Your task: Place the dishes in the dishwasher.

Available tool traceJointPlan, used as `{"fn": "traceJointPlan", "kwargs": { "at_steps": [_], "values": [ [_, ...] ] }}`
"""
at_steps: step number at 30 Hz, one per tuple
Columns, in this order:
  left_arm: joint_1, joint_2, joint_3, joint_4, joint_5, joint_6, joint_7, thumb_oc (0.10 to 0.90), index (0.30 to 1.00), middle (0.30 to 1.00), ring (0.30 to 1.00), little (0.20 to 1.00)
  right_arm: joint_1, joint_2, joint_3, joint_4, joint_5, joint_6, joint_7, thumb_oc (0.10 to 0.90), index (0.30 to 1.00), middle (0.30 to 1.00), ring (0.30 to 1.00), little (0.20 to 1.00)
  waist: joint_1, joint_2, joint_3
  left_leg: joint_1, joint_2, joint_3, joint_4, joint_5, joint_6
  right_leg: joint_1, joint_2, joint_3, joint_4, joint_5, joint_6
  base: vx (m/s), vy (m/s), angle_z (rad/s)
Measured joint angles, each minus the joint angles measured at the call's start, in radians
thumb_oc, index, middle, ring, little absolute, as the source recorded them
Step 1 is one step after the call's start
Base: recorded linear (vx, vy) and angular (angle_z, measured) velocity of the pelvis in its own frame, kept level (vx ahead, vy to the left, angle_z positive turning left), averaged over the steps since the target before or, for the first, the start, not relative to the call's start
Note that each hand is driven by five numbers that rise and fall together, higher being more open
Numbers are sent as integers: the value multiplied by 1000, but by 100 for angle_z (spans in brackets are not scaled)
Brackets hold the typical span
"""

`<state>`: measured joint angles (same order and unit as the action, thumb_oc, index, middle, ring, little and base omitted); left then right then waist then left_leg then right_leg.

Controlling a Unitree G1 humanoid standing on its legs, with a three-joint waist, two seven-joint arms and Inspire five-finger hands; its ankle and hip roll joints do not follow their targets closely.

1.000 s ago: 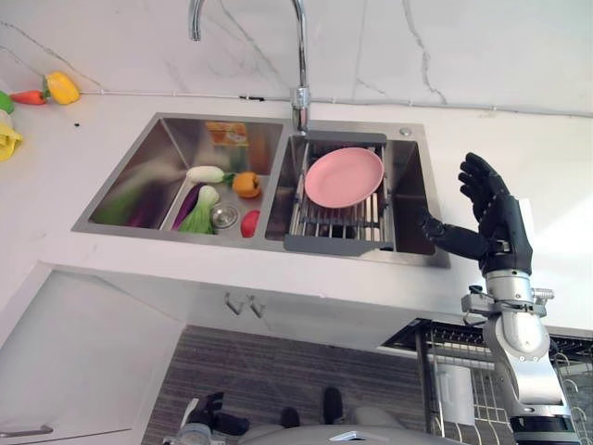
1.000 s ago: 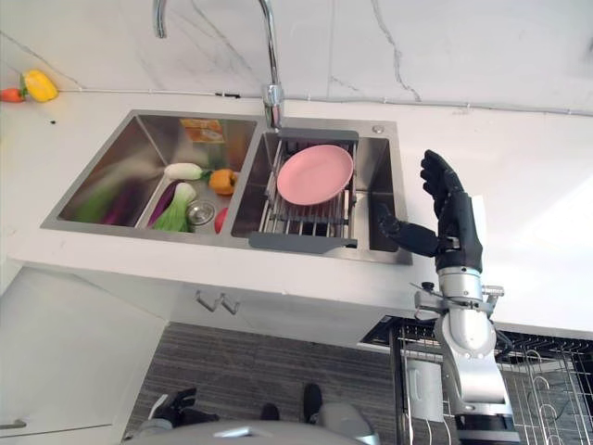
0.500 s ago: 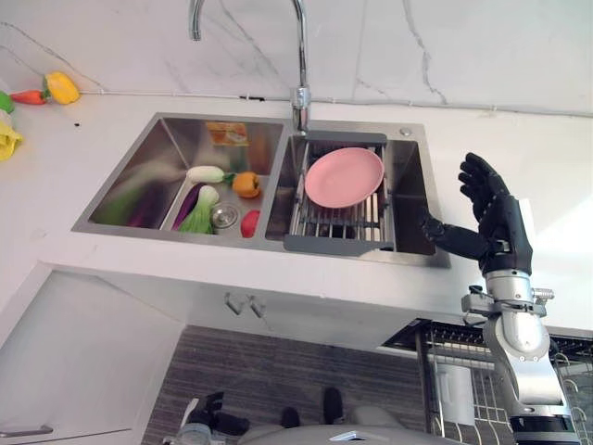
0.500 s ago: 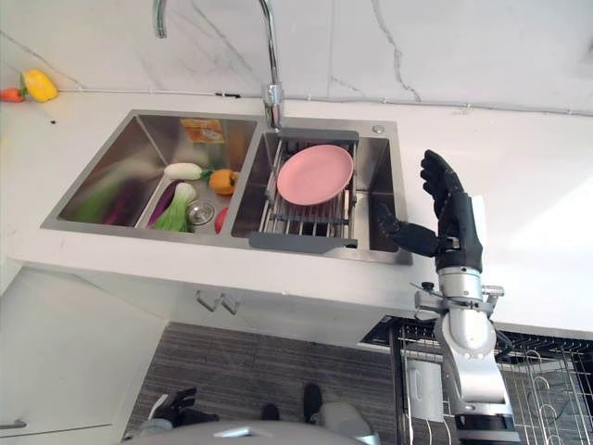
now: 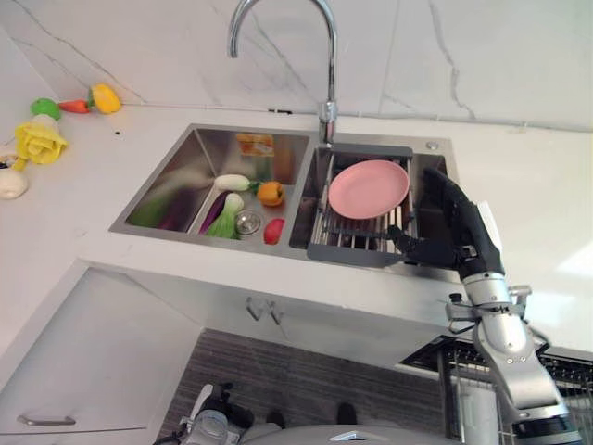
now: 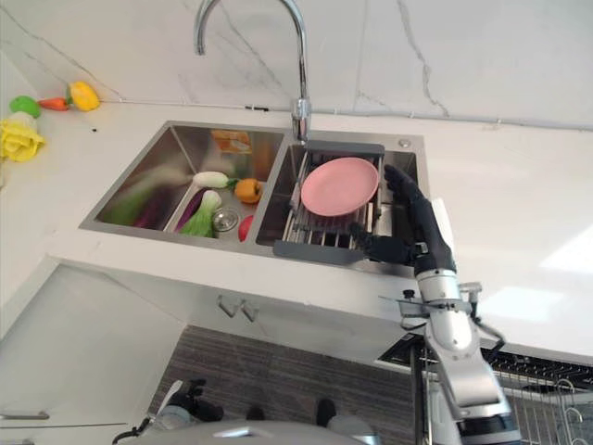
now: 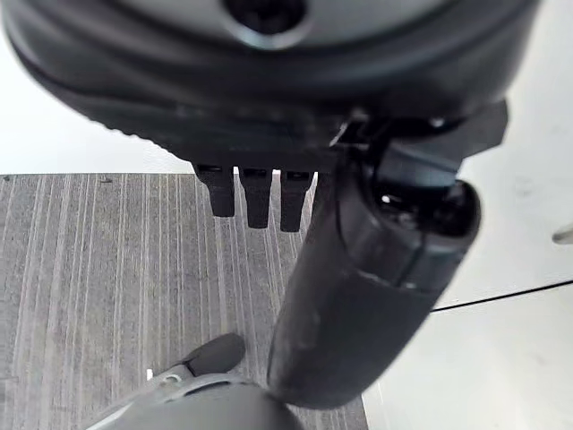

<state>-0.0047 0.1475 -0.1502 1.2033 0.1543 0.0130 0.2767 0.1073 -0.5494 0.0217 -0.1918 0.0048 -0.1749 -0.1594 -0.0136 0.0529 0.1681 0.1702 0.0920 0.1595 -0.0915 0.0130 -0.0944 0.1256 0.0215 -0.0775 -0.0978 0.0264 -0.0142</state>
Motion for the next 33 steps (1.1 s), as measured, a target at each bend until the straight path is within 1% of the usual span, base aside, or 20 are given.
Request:
{"fn": "traceJointPlan", "kwargs": {
  "at_steps": [1, 2, 3, 5, 6, 7, 8, 10, 12, 13, 14, 16, 20, 22, 27, 29, 30, 31, 32, 33],
  "values": [
    [1, 6, -1, 0, 29, -1, 0, 800, 900, 900, 900, 900, 0, -40, 1, -2, -61, 4, 2, 800, 900, 900, 900, 900, 0, -6, -2, 2, -12, 0, 0, -1, 3, -1, -14, -7, 0, 8, 12, 21, 1, -8],
    [1, 6, -1, 0, 29, -1, 0, 800, 900, 900, 900, 900, 0, -40, 1, -2, -61, 4, 2, 800, 900, 900, 900, 900, 0, -6, -2, 2, -12, 0, 0, -1, 3, -1, -14, -7, 0, 8, 12, 26, 5, -3],
    [2, 12, 7, 5, 54, -1, -1, 800, 900, 900, 900, 900, -1, -54, -2, -7, -108, 5, 0, 800, 900, 900, 900, 900, 0, -19, -6, 3, -21, -2, 0, -2, 3, -1, -24, -8, -1, 12, 21, 12, 7, -3],
    [4, 21, 18, 19, 84, -2, -3, 800, 900, 900, 900, 900, -5, -142, 0, -28, -247, 4, 3, 800, 900, 900, 900, 900, 2, -37, -11, 9, -36, -6, 0, -2, 4, 3, -42, -12, -1, 19, 37, 0, 0, 0],
    [4, 21, 18, 19, 84, -2, -3, 800, 900, 900, 900, 900, -5, -142, 0, -28, -247, 4, 3, 800, 900, 900, 900, 900, 2, -37, -11, 9, -36, -6, 0, -2, 4, 3, -42, -12, -1, 19, 37, 0, 0, 0],
    [24, 26, 18, 18, 95, 0, -8, 800, 900, 900, 900, 900, -25, -183, 0, -30, -318, 4, 8, 800, 900, 900, 900, 900, 6, -38, -12, 29, -42, -6, 0, -2, 4, 25, -47, -19, -1, 17, 40, 0, 0, 0],
    [24, 26, 18, 18, 95, 0, -8, 800, 900, 900, 900, 900, -25, -183, 0, -30, -318, 4, 8, 800, 900, 900, 900, 900, 6, -38, -12, 29, -42, -6, 0, -2, 4, 25, -47, -19, -1, 17, 40, 18, 9, 6],
    [43, 29, 18, 18, 121, -3, -22, 800, 900, 900, 900, 900, -57, -261, 1, -31, -436, 5, 11, 800, 900, 900, 900, 900, 8, -31, -15, 32, -44, -6, 0, -3, 6, 32, -49, -28, -2, 11, 49, -8, 6, 9],
    [51, 29, 19, 18, 130, 0, -26, 800, 900, 900, 900, 900, -78, -288, 1, -29, -503, 5, 13, 800, 900, 900, 900, 900, 10, -27, -15, 30, -40, -7, 0, -3, 6, 32, -46, -31, -1, 10, 49, -18, 12, 7],
    [63, 28, 19, 19, 130, -1, -31, 800, 900, 900, 900, 900, -94, -315, 8, -24, -562, 4, 16, 800, 900, 900, 900, 900, 9, -22, -16, 27, -39, -7, 0, -6, 11, 30, -45, -34, -6, 4, 53, 0, 0, 0],
    [70, 26, 17, 19, 131, 3, -38, 800, 900, 900, 900, 900, -109, -351, 20, -12, -602, 2, 17, 800, 900, 900, 900, 900, 9, -14, -16, 26, -37, -6, 0, -18, 27, 28, -41, -38, -5, -13, 54, 0, 3, 6],
    [74, 23, 16, 17, 131, 11, -41, 800, 900, 900, 900, 900, -116, -349, 22, 4, -625, 3, 18, 800, 900, 900, 900, 900, 8, -11, -16, 21, -34, -6, 0, -21, 30, 25, -39, -43, -5, -13, 53, 37, -2, 6],
    [100, 15, 16, 18, 128, 17, -46, 800, 900, 900, 900, 900, -174, -309, 135, 120, -753, 40, 18, 800, 900, 900, 900, 900, 18, 2, -20, 4, -28, -4, -4, -42, 60, 13, -35, -53, -5, -11, 55, -38, -2, -2],
    [110, 5, 16, 18, 123, 19, -45, 800, 900, 900, 900, 900, -190, -252, 170, 165, -791, 46, 8, 800, 900, 900, 900, 900, 21, 9, -25, -7, -30, -4, -1, -34, 69, -4, -38, -59, -5, 0, 55, 0, 0, 0],
    [121, 1, -3, 16, 112, 18, -43, 800, 900, 900, 900, 900, -257, -201, 218, 231, -853, 83, -49, 800, 900, 900, 900, 900, 30, 19, -38, -11, -30, -14, -1, -28, 62, 3, -39, -72, -6, 1, 50, 0, -3, 4],
    [108, 3, -25, 15, 112, 18, -38, 800, 900, 900, 900, 900, -333, -184, 278, 353, -907, 121, -84, 800, 900, 900, 900, 900, 42, 21, -38, -12, -32, -27, 0, -20, 58, 1, -40, -82, -6, 2, 50, -8, -6, 15],
    [108, 3, -25, 15, 112, 18, -38, 800, 900, 900, 900, 900, -333, -184, 278, 353, -907, 121, -84, 800, 900, 900, 900, 900, 42, 21, -38, -12, -32, -27, 0, -20, 58, 1, -40, -82, -6, 2, 50, 40, -10, 19],
    [105, 3, -33, 11, 111, 18, -35, 800, 900, 900, 900, 900, -392, -184, 328, 437, -963, 148, -93, 800, 900, 900, 900, 900, 65, 22, -39, -14, -34, -36, 0, -14, 49, 3, -43, -92, -6, 3, 49, 6, -9, 9],
    [105, 3, -33, 11, 111, 18, -35, 800, 900, 900, 900, 900, -392, -184, 328, 437, -963, 148, -93, 800, 900, 900, 900, 900, 65, 22, -39, -14, -34, -36, 0, -14, 49, 3, -43, -92, -6, 3, 49, 6, -8, 16],
    [107, 5, -40, 11, 111, 17, -33, 800, 900, 900, 900, 900, -436, -160, 361, 516, -996, 164, -95, 800, 900, 900, 900, 900, 68, 22, -39, -14, -34, -41, 0, -14, 48, 7, -43, -99, -6, 3, 48, 3, 0, 14]
  ]
}}
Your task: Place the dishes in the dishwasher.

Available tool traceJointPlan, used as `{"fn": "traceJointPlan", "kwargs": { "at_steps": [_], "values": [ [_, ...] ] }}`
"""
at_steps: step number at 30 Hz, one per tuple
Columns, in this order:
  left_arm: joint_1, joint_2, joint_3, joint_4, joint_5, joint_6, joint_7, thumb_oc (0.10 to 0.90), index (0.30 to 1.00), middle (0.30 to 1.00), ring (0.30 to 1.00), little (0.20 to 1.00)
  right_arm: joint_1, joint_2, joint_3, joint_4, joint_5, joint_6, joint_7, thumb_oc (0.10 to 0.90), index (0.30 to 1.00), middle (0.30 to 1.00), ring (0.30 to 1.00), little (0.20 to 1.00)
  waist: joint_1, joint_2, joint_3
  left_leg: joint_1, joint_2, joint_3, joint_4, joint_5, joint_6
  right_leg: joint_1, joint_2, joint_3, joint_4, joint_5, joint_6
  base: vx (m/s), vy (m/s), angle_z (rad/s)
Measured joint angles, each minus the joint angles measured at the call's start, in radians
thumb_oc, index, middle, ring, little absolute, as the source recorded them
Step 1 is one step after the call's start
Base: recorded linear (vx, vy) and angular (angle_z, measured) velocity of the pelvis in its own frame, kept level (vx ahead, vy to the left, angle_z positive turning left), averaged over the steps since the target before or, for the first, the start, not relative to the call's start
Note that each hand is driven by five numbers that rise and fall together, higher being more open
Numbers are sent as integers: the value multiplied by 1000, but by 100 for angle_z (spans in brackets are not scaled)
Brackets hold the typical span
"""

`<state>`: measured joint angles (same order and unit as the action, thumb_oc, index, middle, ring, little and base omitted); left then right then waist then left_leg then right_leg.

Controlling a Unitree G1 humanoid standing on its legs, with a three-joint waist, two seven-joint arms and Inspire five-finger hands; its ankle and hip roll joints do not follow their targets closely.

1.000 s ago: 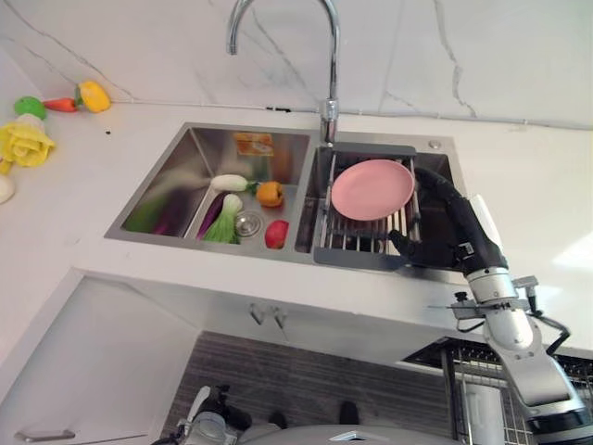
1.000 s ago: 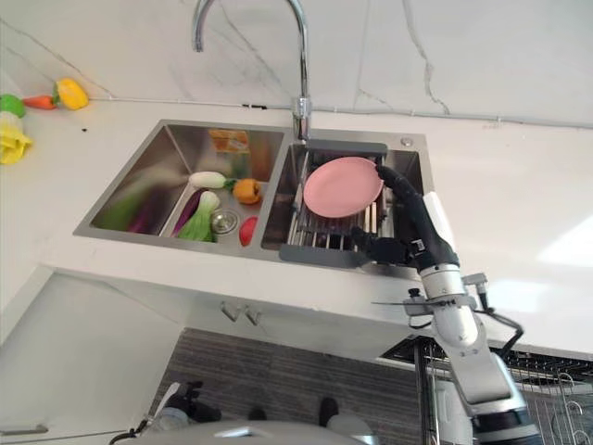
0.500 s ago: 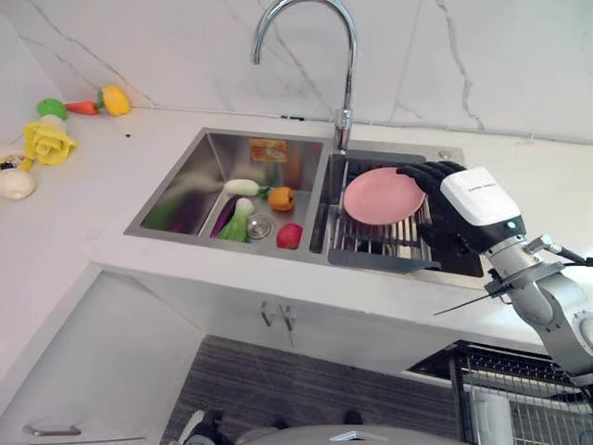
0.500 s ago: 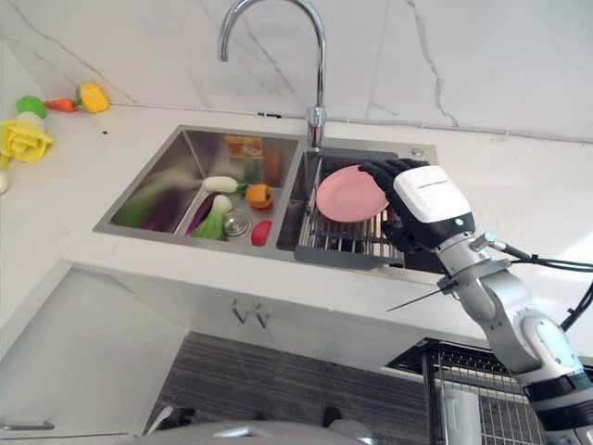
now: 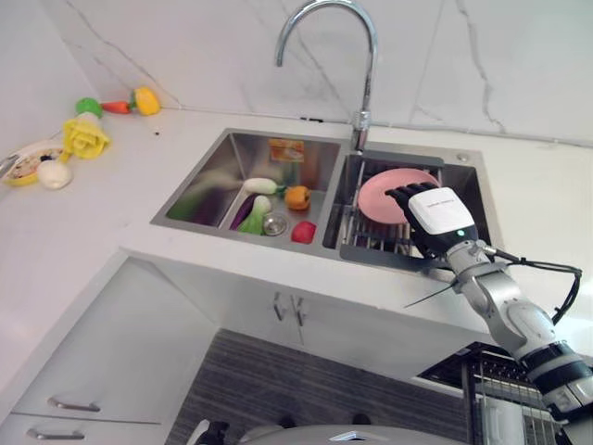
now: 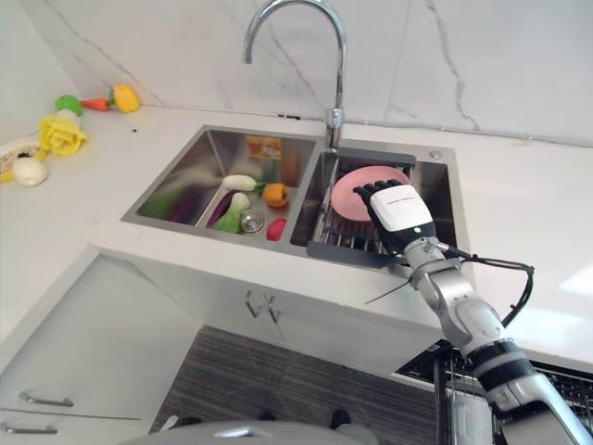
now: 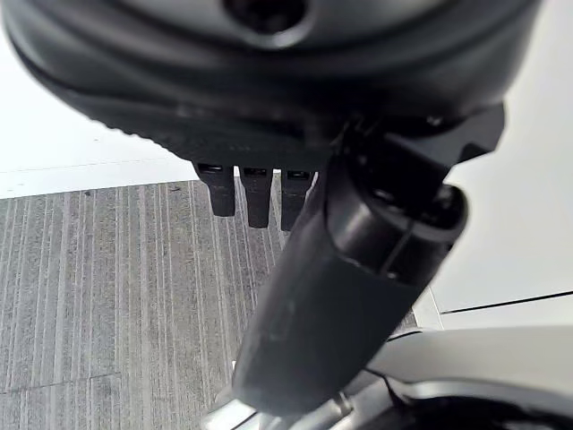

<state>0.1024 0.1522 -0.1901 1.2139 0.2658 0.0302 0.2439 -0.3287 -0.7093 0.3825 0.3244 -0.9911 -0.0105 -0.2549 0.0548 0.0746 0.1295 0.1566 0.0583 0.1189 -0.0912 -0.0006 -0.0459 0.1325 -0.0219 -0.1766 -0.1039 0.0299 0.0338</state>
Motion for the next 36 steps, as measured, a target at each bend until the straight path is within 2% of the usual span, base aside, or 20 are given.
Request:
{"fn": "traceJointPlan", "kwargs": {
  "at_steps": [3, 4, 5, 6, 11, 14, 17, 23, 25, 26, 27, 29, 30, 31, 33, 34, 35, 36],
  "values": [
    [-9, 0, 0, 2, 0, -3, 5, 800, 900, 900, 900, 900, -44, 24, 45, 103, -31, 32, -4, 800, 900, 900, 900, 900, 26, 0, 1, 1, -1, -14, 0, 0, 0, 6, -1, -12, 0, 0, -2, 3, -5, 12],
    [-9, 0, 1, 9, 0, -3, 5, 800, 900, 900, 900, 900, -91, 40, 73, 162, -44, 40, -20, 582, 573, 573, 573, 573, 28, -2, 2, 3, -2, -16, 0, 0, 0, 10, -2, -14, 0, -1, 0, -2, -5, 5],
    [-8, 0, 0, 9, 0, -3, 5, 800, 900, 900, 900, 900, -103, 39, 79, 180, -50, 44, -21, 480, 420, 420, 420, 420, 31, -2, 2, 2, -3, -17, 0, 0, 0, 10, -3, -15, 0, -4, 3, -2, -2, 5],
    [-8, 0, 0, 9, 0, -6, 8, 800, 900, 900, 900, 900, -113, 41, 79, 198, -50, 51, -29, 400, 300, 300, 300, 300, 40, -2, 2, 2, -3, -20, 0, 0, 0, 10, -4, -18, 0, -4, 3, 2, -1, 3],
    [-7, 1, 1, 9, 0, -6, 10, 800, 900, 900, 900, 900, -119, 40, 80, 219, -51, 71, -56, 400, 300, 300, 300, 300, 42, -2, 2, 0, -6, -22, 0, 1, 1, 10, -6, -20, 0, -4, 3, 0, 1, 1],
    [-4, 0, 1, 8, 1, -8, 12, 800, 900, 900, 900, 900, -90, 38, 51, 201, -75, 94, -122, 400, 300, 300, 300, 300, 43, 0, 4, -2, -7, -27, 0, 2, 2, 10, -8, -26, 0, -4, 2, -1, 10, 6],
    [2, 0, 1, 6, 2, -15, 12, 800, 900, 900, 900, 900, -20, 37, -58, 81, -93, 115, -202, 400, 300, 300, 300, 300, 41, 9, 7, -6, -10, -38, 0, 2, 4, 10, -10, -37, 0, -6, 0, -8, 6, 9],
    [7, -2, 2, -6, 20, -20, 12, 800, 900, 900, 900, 900, 132, -1, -227, -120, -85, 116, -229, 400, 300, 300, 300, 300, 20, 21, 15, -14, -15, -43, 0, 3, 5, 2, -15, -40, 0, -6, 0, -17, 5, 4],
    [9, -4, 10, -7, 23, -19, 13, 800, 900, 900, 900, 900, 221, 6, -308, -251, -66, 114, -233, 400, 300, 300, 300, 300, 6, 24, 19, -14, -14, -37, 0, 3, 5, -2, -14, -35, 0, -7, 0, -8, -4, -11],
    [8, -5, 15, -13, 33, -19, 14, 800, 900, 900, 900, 900, 302, 18, -372, -393, -54, 109, -252, 400, 300, 300, 300, 300, -17, 24, 27, -13, -14, -21, 0, 3, 4, -10, -13, -19, 0, -7, 1, 14, 3, -32],
    [10, -5, 15, -13, 41, -17, 14, 800, 900, 900, 900, 900, 331, 21, -395, -451, -52, 103, -264, 400, 300, 300, 300, 300, -28, 23, 32, -9, -14, -11, 0, 3, 4, -12, -13, -4, 0, -6, 1, 13, 9, -46],
    [14, -5, 16, -11, 55, -8, 16, 800, 900, 900, 900, 900, 346, 31, -414, -510, -48, 87, -304, 400, 300, 300, 300, 300, -47, 18, 43, 6, -12, 17, 0, 3, 4, -8, -12, 27, 0, -7, 1, 0, 24, -54],
    [5, -6, 13, -12, 62, -4, 16, 800, 900, 900, 900, 900, 369, 35, -447, -535, -46, 74, -310, 400, 300, 300, 300, 300, -69, 5, 51, 14, -12, 27, 0, 2, 2, -14, -8, 52, 0, -5, 4, -22, 37, -47],
    [-2, -8, 14, -17, 62, -4, 17, 800, 900, 900, 900, 900, 417, 44, -495, -582, -44, 66, -312, 400, 300, 300, 300, 300, -73, 9, 50, 14, -12, 40, 0, -1, -1, -19, -7, 60, 0, -4, 6, -43, 41, -47],
    [0, -6, 21, -38, 76, -4, 22, 800, 900, 900, 900, 900, 545, 118, -606, -712, -4, 29, -316, 400, 300, 300, 300, 300, -91, -1, 56, 13, -6, 95, 0, -7, -9, -46, 3, 117, 0, 5, 15, -17, 39, -72],
    [10, -7, 33, -37, 78, -3, 23, 800, 900, 900, 900, 900, 606, 129, -651, -772, 7, 15, -322, 400, 300, 300, 300, 300, -110, -2, 58, 13, -5, 120, 0, -7, -9, -58, 4, 145, 0, 10, 21, 36, 42, -124],
    [37, -7, 68, -31, 78, 0, 28, 800, 900, 900, 900, 900, 620, 128, -672, -778, 13, 3, -343, 400, 300, 300, 300, 300, -156, -11, 65, 26, -1, 154, 0, -8, -10, -67, 2, 165, 0, 11, 23, 18, 26, -93],
    [37, -7, 68, -31, 78, 0, 28, 800, 900, 900, 900, 900, 620, 128, -672, -778, 13, 3, -343, 400, 300, 300, 300, 300, -156, -11, 65, 26, -1, 154, 0, -8, -10, -67, 2, 165, 0, 11, 23, 32, 40, -109]
  ]
}}
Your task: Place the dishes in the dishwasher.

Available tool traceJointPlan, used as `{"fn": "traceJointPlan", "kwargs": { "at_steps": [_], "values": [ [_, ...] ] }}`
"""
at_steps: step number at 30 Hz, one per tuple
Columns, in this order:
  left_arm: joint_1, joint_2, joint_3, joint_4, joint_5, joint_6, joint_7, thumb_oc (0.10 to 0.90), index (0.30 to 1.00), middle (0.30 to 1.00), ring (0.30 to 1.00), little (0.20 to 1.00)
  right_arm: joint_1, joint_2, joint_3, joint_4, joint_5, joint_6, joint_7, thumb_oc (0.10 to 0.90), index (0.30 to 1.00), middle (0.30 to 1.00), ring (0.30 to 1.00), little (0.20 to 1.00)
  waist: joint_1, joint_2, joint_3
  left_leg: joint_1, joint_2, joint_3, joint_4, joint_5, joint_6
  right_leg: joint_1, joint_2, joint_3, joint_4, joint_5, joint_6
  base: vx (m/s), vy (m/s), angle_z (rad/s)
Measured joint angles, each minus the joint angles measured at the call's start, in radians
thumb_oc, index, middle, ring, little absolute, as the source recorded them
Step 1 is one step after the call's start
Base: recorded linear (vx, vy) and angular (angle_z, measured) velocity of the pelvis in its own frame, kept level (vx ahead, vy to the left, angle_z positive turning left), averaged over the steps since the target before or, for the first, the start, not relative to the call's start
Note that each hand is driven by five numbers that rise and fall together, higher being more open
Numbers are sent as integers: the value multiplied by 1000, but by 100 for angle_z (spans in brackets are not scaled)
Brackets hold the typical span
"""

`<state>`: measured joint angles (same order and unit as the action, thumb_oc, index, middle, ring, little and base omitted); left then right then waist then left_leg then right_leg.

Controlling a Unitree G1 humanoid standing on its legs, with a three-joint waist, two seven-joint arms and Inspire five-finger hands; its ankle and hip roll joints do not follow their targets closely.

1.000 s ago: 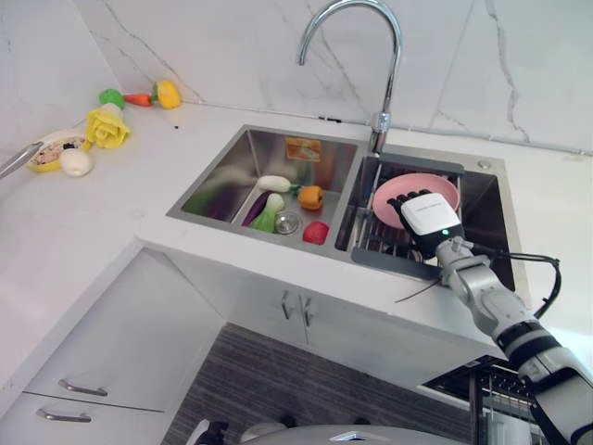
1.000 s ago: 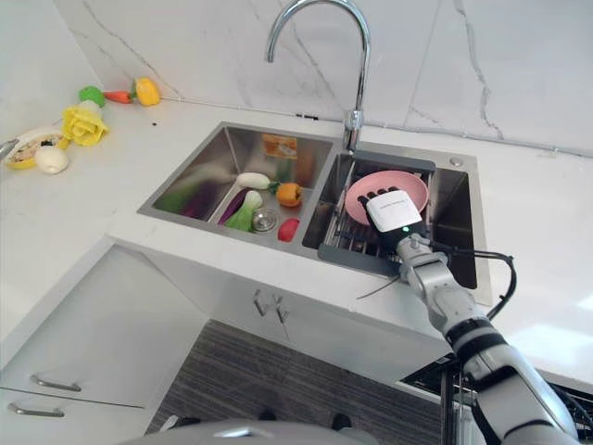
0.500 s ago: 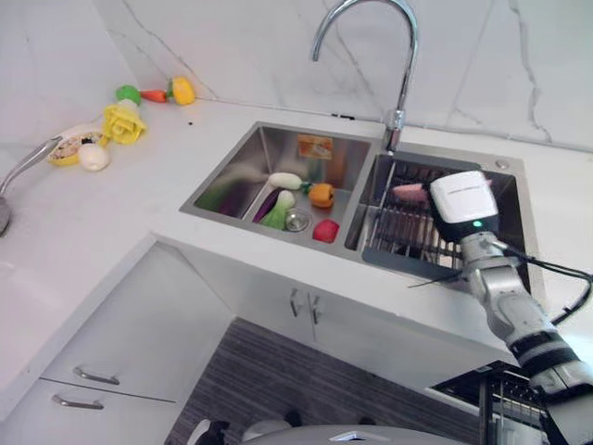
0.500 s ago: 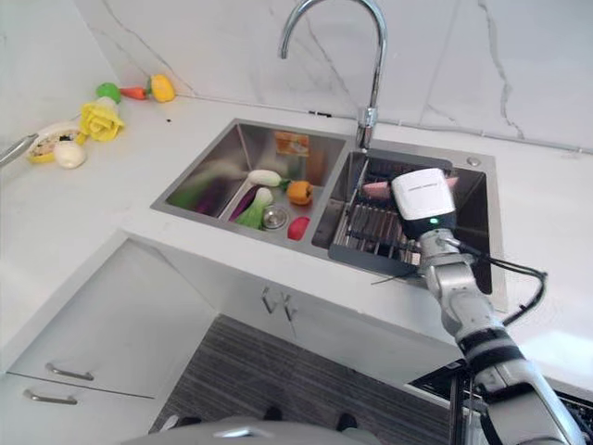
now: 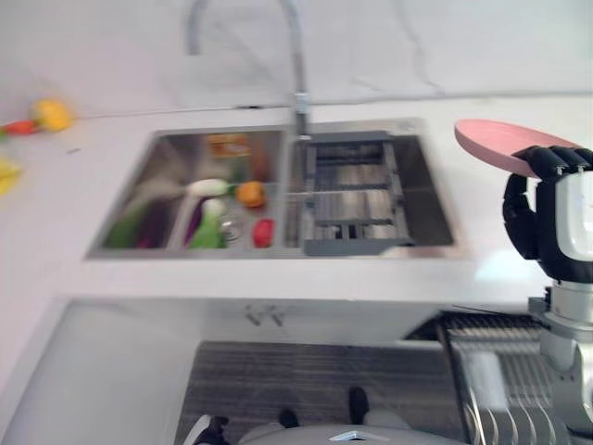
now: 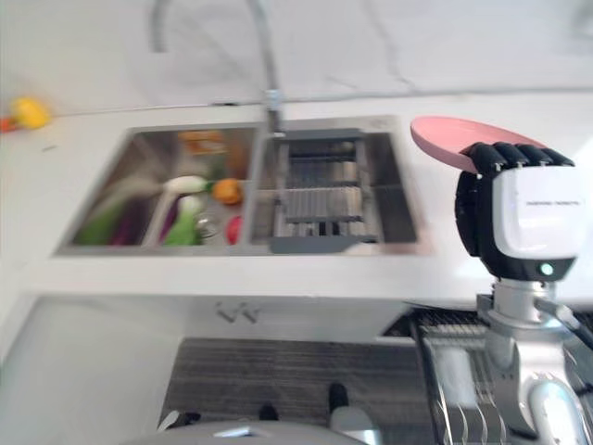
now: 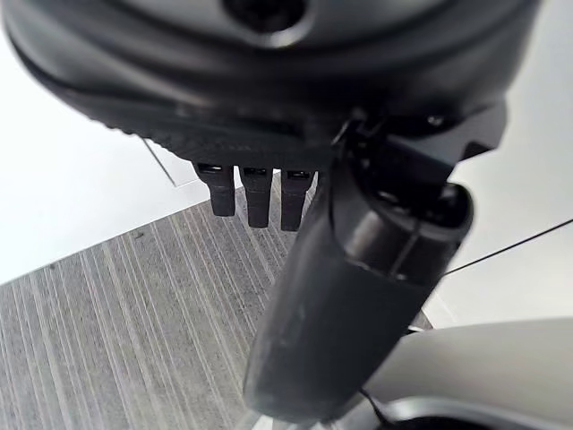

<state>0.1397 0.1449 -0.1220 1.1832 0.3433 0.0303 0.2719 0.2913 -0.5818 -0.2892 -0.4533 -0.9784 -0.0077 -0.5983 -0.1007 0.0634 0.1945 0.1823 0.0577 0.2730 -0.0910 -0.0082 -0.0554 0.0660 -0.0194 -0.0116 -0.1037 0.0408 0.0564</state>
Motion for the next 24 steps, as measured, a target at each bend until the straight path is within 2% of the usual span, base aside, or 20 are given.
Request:
{"fn": "traceJointPlan", "kwargs": {
  "at_steps": [2, 4, 5, 7, 11, 14, 17, 21, 24],
  "values": [
    [-12, 8, -10, -9, 0, 0, 11, 800, 900, 900, 900, 900, 37, 10, -91, 14, 42, 10, -13, 400, 300, 300, 300, 300, -46, -18, 7, 15, 11, 59, 0, -11, -12, -36, 3, 11, 2, 24, 17, 38, 49, -122],
    [-60, 5, -11, -1, -2, 5, 13, 800, 900, 900, 900, 900, 85, 25, -162, 30, 88, 27, -29, 400, 300, 300, 300, 300, -112, -12, 12, 14, 15, 72, -1, -32, -24, -62, 21, 40, 4, 52, 6, 31, 67, -75],
    [-72, 9, 0, 3, -5, 7, 24, 800, 900, 900, 900, 900, 120, 49, -178, 46, 108, 25, -37, 400, 300, 300, 300, 300, -122, -8, 12, 17, 26, 99, -1, -39, -21, -70, 31, 57, 6, 59, -3, 8, 37, -64],
    [-92, 1, 36, 3, -33, 0, 33, 800, 900, 900, 900, 900, 150, 89, -151, 110, 142, 36, -36, 400, 300, 300, 300, 300, -144, -7, 10, 10, 31, 137, -6, -43, -23, -91, 41, 97, 5, 69, 0, -16, 32, -87],
    [-132, -30, 23, -4, -40, -11, 34, 800, 900, 900, 900, 900, 166, 136, -67, 243, 185, 82, -18, 400, 300, 300, 300, 300, -182, -4, 11, 1, 30, 141, -7, -53, -25, -121, 42, 102, 6, 93, 0, -33, 13, -39],
    [-149, -67, -14, -3, -40, -24, 32, 800, 900, 900, 900, 900, 181, 125, 56, 347, 194, 99, 9, 400, 300, 300, 300, 300, -176, 11, 16, -17, 28, 152, -7, -60, -8, -143, 39, 101, 5, 103, 6, -41, 9, -13],
    [-158, -71, -13, 17, -54, -21, 26, 800, 900, 900, 900, 900, 167, 65, 163, 460, 172, 100, 24, 400, 300, 300, 300, 300, -134, 18, 18, -34, 30, 130, -7, -51, 6, -152, 38, 84, 5, 111, 0, -21, -8, 21],
    [-168, -50, -12, 16, -59, -23, 28, 800, 900, 900, 900, 900, 65, 4, 223, 641, 133, 113, 33, 400, 300, 300, 300, 300, -75, 30, 19, -47, 39, 121, -7, -40, 17, -151, 35, 54, 4, 108, -4, -24, -11, 29],
    [-165, -35, -22, 26, -50, -21, 27, 800, 900, 900, 900, 900, -6, -21, 248, 744, 133, 130, 49, 400, 300, 300, 300, 300, -58, 34, 21, -47, 40, 107, -7, -35, 15, -144, 33, 41, 3, 108, -4, 4, -9, 19]
  ]
}}
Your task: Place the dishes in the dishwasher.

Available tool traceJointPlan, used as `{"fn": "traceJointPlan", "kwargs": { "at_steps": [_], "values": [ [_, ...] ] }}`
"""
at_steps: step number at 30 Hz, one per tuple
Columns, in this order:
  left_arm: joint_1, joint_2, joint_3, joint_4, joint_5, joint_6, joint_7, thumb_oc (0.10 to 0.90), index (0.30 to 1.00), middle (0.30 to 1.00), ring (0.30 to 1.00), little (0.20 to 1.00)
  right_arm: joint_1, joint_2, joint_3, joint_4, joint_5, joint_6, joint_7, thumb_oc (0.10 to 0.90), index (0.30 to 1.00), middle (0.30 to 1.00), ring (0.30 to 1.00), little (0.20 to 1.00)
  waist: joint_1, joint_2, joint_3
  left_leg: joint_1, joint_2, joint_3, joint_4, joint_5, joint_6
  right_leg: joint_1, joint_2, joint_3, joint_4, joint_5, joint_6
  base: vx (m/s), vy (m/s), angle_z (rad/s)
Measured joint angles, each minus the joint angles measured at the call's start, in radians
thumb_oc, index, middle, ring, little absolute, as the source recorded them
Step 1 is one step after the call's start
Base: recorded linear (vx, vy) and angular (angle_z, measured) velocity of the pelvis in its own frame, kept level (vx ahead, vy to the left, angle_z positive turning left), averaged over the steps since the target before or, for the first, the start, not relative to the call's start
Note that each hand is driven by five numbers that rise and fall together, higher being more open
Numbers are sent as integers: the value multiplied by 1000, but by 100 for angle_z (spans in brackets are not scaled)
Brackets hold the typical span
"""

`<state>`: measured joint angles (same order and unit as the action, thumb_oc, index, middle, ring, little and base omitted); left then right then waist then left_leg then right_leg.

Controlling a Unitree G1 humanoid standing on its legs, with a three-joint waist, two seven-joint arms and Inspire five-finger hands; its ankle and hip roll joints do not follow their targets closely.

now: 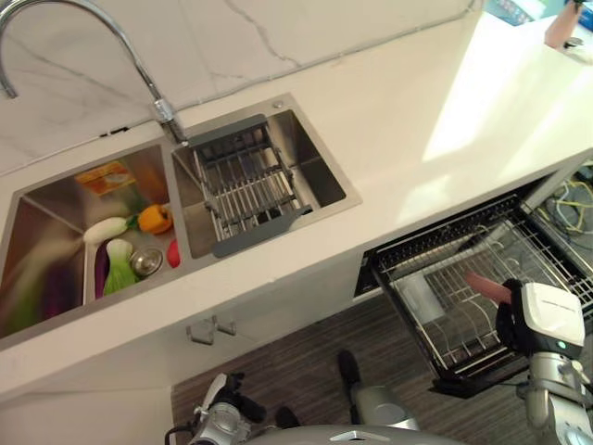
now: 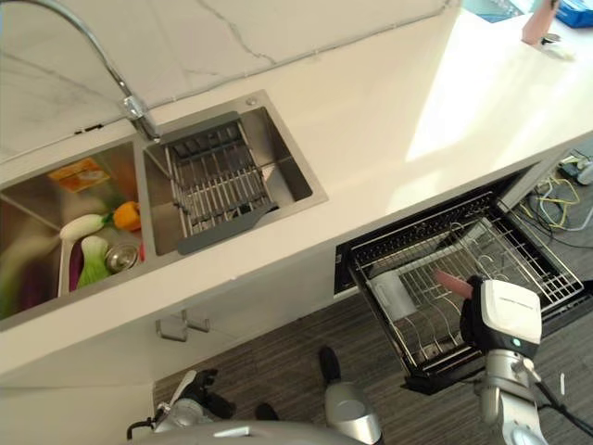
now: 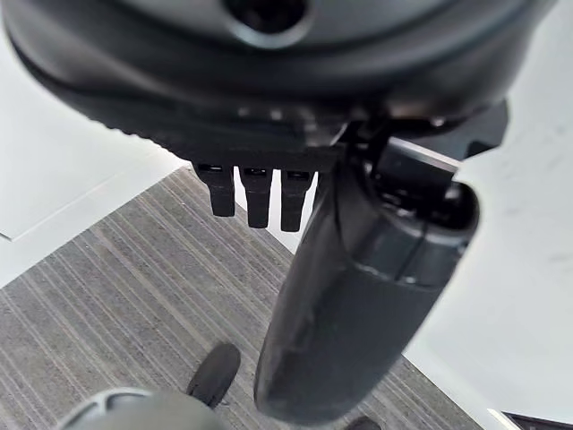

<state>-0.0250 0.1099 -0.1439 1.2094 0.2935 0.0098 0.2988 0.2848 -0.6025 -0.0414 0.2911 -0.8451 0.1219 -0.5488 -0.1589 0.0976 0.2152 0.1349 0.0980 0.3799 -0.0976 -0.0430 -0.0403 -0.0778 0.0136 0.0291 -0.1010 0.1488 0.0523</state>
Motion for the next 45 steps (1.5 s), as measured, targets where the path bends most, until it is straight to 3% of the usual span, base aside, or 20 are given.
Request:
{"fn": "traceJointPlan", "kwargs": {
  "at_steps": [1, 2, 3, 9, 15, 19, 22, 24, 25, 26, 28, 32, 34, 37, 41, 43, 45],
  "values": [
    [7, 4, -2, 13, 13, 1, -1, 800, 900, 900, 900, 900, -19, -4, 0, 23, 0, 14, 9, 400, 300, 300, 300, 300, 11, 6, 4, 3, 1, -13, 0, 1, 1, 9, -2, -13, -1, -1, -2, 15, -2, 22],
    [19, 8, -2, 15, 13, 3, 0, 800, 900, 900, 900, 900, -30, -7, 0, 38, 0, 21, 18, 637, 655, 655, 655, 655, 19, 10, 5, 5, 1, -16, 0, 2, 1, 13, -3, -19, -1, -4, -6, 22, 0, 25],
    [31, 12, 5, 17, 14, 5, -2, 800, 900, 900, 900, 900, -41, -6, -1, 38, 2, 22, 27, 800, 900, 900, 900, 900, 29, 14, 8, 5, 1, -22, 0, 5, 1, 16, -5, -24, -2, -6, -9, 29, 1, 21],
    [79, 9, 10, 18, 22, 22, -16, 800, 900, 900, 900, 900, 14, 15, -67, -73, 30, 15, 44, 800, 900, 900, 900, 900, 39, 31, 17, 23, -7, -60, 1, 7, -15, 47, -20, -57, -2, -15, -21, 19, -2, 19],
    [88, 2, 2, 7, 22, 23, -23, 800, 900, 900, 900, 900, 51, 64, -260, -291, 189, -29, 35, 800, 900, 900, 900, 900, 21, 31, 19, 32, -21, -64, 1, 6, -18, 56, -35, -61, -2, -17, -18, 4, 0, 3],
    [86, 4, 4, 1, 22, 24, -25, 800, 900, 900, 900, 900, 86, 61, -369, -326, 239, -46, 26, 800, 900, 900, 900, 900, 2, 29, 20, 40, -22, -60, 0, 1, -20, 61, -35, -57, -2, -20, -14, 10, 4, -3],
    [84, 4, 4, 1, 22, 35, -28, 800, 900, 900, 900, 900, 116, 60, -463, -286, 242, -28, 2, 800, 900, 900, 900, 900, -17, 27, 21, 43, -22, -53, 1, 0, -22, 60, -32, -49, -2, -20, -14, 5, 4, -10],
    [76, 10, 11, 2, 20, 40, -32, 800, 900, 900, 900, 900, 119, 60, -529, -108, 311, 12, -50, 800, 900, 900, 900, 900, -24, 18, 22, 46, -19, -38, 1, -3, -22, 58, -28, -39, -1, -20, -14, 4, 0, -15],
    [76, 10, 11, 2, 20, 40, -32, 800, 900, 900, 900, 900, 119, 60, -529, -108, 311, 12, -50, 800, 900, 900, 900, 900, -24, 18, 22, 46, -19, -38, 1, -3, -22, 58, -28, -39, -1, -20, -14, -2, 6, -7],
    [75, 12, 12, -7, 20, 44, -39, 800, 900, 900, 900, 900, 123, 72, -570, -1, 380, 71, -51, 800, 900, 900, 900, 900, -32, 21, 21, 43, -18, -35, 0, -6, -22, 56, -27, -34, -1, -20, -14, -6, 11, -5],
    [73, 12, 11, -9, 20, 45, -47, 800, 900, 900, 900, 900, 122, 118, -636, 47, 434, 114, -54, 800, 900, 900, 900, 900, -41, 28, 20, 38, -18, -35, 0, -6, -21, 53, -27, -35, -1, -20, -14, -7, 18, -4],
    [73, 10, 0, -14, 21, 53, -67, 800, 900, 900, 900, 900, 131, 162, -642, 52, 472, 160, -60, 800, 900, 900, 900, 900, -81, 47, 12, 33, -21, -29, 0, -11, -15, 44, -28, -28, -2, -20, -14, -15, 41, -6],
    [73, 9, -2, -29, 20, 55, -76, 800, 900, 900, 900, 900, 128, 179, -629, 48, 477, 162, -67, 400, 300, 300, 300, 300, -92, 62, 12, 32, -23, -27, 0, -13, -11, 42, -30, -25, -2, -19, -13, -22, 35, -4],
    [67, -4, -12, -45, 19, 55, -81, 800, 900, 900, 900, 900, 119, 180, -551, 25, 482, 159, -72, 400, 300, 300, 300, 300, -93, 96, 16, 25, -29, -22, 0, -12, -7, 31, -34, -19, -2, -18, -12, -60, 49, -5],
    [46, -12, -69, -50, -4, 36, -73, 800, 900, 900, 900, 900, 4, 166, -330, 19, 483, 142, -82, 400, 300, 300, 300, 300, -89, 133, 44, -2, -40, -11, 0, -1, -1, 2, -45, -13, 1, -3, 3, -58, 35, -6],
    [41, -24, -73, -50, -15, 20, -61, 800, 900, 900, 900, 900, -61, 161, -327, 104, 490, 124, -128, 400, 300, 300, 300, 300, -80, 151, 56, 5, -45, -14, 0, 3, -2, 6, -51, -17, -2, -1, 3, -70, 10, 3],
    [38, -21, -79, -56, -31, 13, -57, 800, 900, 900, 900, 900, -146, 101, -225, 241, 508, 108, -133, 400, 300, 300, 300, 300, -71, 152, 66, 2, -47, -13, 0, 4, -1, 7, -54, -22, 1, 1, 6, -20, -25, -2]
  ]
}}
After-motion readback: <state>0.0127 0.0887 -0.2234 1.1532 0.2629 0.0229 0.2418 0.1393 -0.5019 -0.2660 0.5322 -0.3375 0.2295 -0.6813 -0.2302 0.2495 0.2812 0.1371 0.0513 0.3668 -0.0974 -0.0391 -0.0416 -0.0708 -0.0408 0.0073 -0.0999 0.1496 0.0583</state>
